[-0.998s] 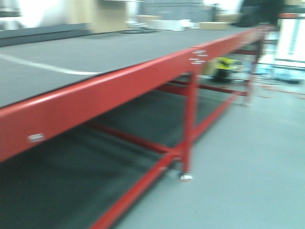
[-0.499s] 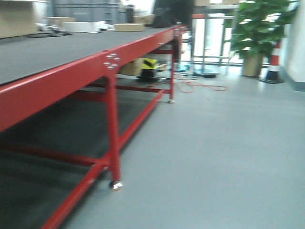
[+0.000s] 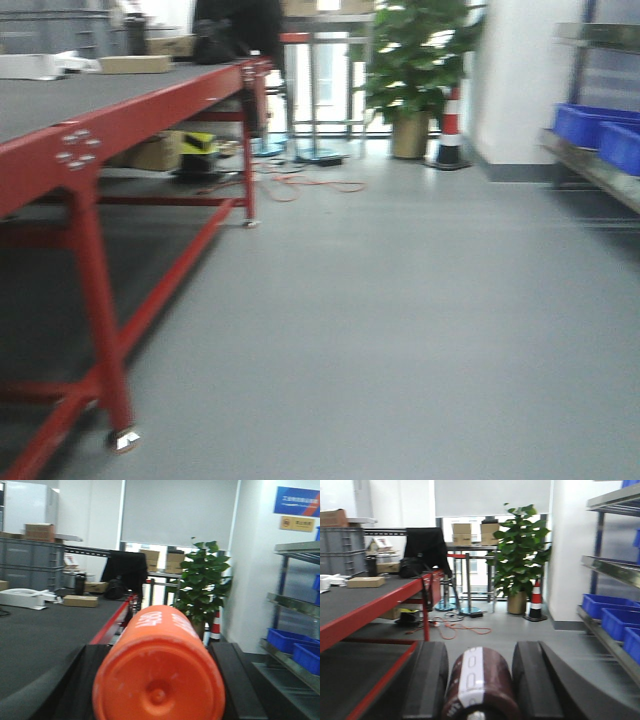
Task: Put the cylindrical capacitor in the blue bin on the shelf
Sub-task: 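Drive the base along the red table toward the bin shelf, then drive up to the shelf, bringing both grippers over blue bins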
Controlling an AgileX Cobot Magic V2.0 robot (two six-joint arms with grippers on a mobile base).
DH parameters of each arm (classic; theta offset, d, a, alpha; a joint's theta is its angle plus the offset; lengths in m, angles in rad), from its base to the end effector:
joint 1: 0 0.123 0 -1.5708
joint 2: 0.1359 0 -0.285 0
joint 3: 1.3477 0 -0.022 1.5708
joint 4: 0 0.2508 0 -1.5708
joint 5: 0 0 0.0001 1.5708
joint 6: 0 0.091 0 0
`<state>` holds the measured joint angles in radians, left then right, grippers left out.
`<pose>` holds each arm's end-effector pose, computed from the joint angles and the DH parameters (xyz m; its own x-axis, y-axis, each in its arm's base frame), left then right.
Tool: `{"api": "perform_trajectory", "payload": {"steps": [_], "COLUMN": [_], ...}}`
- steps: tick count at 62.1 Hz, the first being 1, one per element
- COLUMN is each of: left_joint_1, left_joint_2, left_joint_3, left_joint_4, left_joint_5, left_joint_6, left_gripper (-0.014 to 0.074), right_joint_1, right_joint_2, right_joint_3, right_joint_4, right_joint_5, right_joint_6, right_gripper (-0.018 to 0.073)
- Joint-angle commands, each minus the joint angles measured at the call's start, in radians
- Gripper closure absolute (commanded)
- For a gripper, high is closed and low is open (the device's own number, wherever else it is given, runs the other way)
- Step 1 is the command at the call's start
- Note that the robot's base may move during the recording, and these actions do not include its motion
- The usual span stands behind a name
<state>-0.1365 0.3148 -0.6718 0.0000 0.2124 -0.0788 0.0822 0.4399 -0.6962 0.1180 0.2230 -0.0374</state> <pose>0.0486 -0.0067 0.3956 0.2162 -0.1092 -0.9702 0.1536 0.9852 -0.0766 0.0795 0.0089 0.3943 0.1125 0.0871 -0.9898 -0.1169 0.9904 0.0739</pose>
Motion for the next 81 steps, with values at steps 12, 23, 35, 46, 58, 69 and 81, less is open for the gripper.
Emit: {"api": "perform_trajectory", "payload": {"steps": [12,23,35,46,58,69,81], "left_joint_1": [0.002,0.002,0.002,0.002,0.002,0.002,0.002], "left_joint_2": [-0.003,-0.003,-0.003,-0.003,-0.003,-0.003,-0.003], "left_joint_3": [0.000,0.000,0.000,0.000,0.000,0.000,0.000], "left_joint_4": [0.005,0.005,0.005,0.005,0.005,0.005,0.005], "left_joint_5": [-0.013,-0.013,-0.013,-0.013,-0.013,-0.013,-0.013], "left_joint_6": [0.000,0.000,0.000,0.000,0.000,0.000,0.000], "left_gripper": [0.0707,0.0707,0.0707,0.0707,0.0707,0.0707,0.0707], "right_joint_1": [-0.001,-0.001,-0.001,-0.001,-0.001,-0.001,-0.001], "right_joint_2": [-0.005,-0.005,-0.005,-0.005,-0.005,-0.005,-0.005], "right_joint_3": [-0.001,-0.001,-0.001,-0.001,-0.001,-0.001,-0.001], "right_joint_4": [0.001,0.001,0.001,0.001,0.001,0.001,0.001], "right_joint_5": [-0.021,-0.021,-0.021,-0.021,-0.021,-0.021,-0.021], "right_joint_6": [-0.003,-0.003,-0.003,-0.003,-0.003,-0.003,-0.003], "right_gripper": [0.0727,0.0727,0.0727,0.0727,0.0727,0.0727,0.0727]}}
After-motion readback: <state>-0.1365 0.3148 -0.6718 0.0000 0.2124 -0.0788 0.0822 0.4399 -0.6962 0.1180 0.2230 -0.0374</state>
